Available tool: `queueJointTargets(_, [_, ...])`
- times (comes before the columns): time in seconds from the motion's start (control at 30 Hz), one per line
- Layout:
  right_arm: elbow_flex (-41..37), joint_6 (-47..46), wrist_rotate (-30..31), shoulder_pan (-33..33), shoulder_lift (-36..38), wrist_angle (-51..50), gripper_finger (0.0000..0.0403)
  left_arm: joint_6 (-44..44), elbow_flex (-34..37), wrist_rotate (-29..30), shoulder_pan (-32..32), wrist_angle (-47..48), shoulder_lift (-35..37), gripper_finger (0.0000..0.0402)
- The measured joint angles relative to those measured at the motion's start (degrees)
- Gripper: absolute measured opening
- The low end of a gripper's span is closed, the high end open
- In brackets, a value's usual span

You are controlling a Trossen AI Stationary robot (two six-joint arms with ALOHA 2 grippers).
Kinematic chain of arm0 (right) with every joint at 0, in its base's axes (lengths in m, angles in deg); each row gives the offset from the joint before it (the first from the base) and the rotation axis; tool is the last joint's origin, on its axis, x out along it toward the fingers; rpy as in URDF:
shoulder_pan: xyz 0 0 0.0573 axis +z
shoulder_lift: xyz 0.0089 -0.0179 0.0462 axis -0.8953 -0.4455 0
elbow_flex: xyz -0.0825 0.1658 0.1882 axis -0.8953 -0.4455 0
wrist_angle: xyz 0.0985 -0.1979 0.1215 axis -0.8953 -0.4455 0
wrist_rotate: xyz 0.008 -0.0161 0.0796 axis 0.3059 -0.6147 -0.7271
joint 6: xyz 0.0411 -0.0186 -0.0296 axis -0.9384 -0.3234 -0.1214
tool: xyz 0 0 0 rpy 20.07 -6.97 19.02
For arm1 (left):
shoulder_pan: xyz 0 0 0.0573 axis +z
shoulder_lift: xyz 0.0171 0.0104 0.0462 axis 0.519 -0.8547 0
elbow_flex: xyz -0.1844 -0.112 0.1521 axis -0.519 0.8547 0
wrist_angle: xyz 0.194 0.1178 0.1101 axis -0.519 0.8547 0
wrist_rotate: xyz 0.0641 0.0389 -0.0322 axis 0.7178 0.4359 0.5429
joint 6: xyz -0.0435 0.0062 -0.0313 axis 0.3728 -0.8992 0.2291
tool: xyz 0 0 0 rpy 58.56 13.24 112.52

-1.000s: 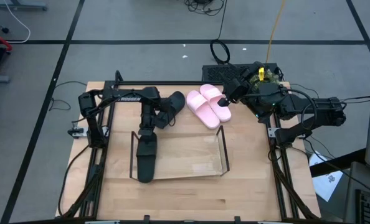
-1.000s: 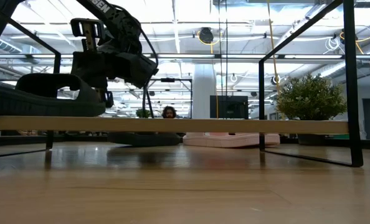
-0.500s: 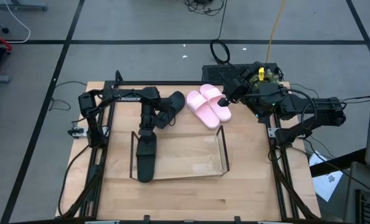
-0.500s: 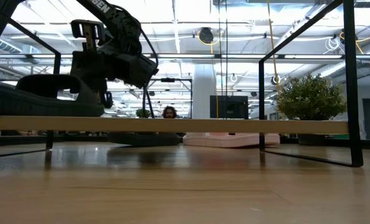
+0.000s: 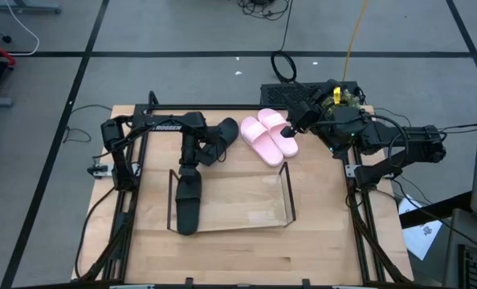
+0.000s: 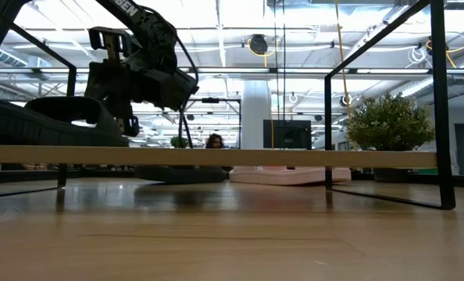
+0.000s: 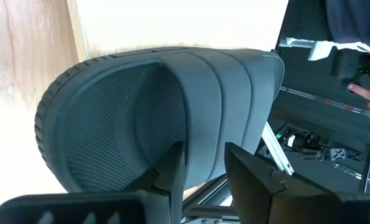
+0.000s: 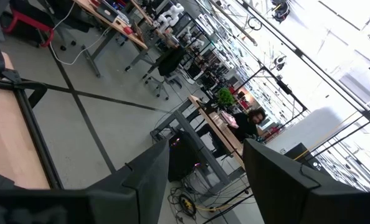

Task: Pick and place slides into the shelf
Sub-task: Put the left black slides on the shelf, then put the black slides on the shelf

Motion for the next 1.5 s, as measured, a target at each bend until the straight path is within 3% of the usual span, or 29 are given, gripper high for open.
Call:
queueJointTargets(0.43, [0.0, 0.0, 0.0, 0.0, 0.0, 0.0, 0.0196, 1.6, 0.0, -2.3, -0.1, 0.4, 0.0, 0.0118])
queueJointTargets(1.07, [0.0, 0.0, 0.0, 0.0, 0.0, 0.0, 0.0196, 1.9, 0.0, 2.9, 0.2, 0.8, 0.0, 0.0118])
queueJointTargets(1.5, [0.0, -0.6, 0.0, 0.0, 0.0, 0.0, 0.0196, 1.9, -2.4, 3.1, 6.6, 1.3, 1.9, 0.0118])
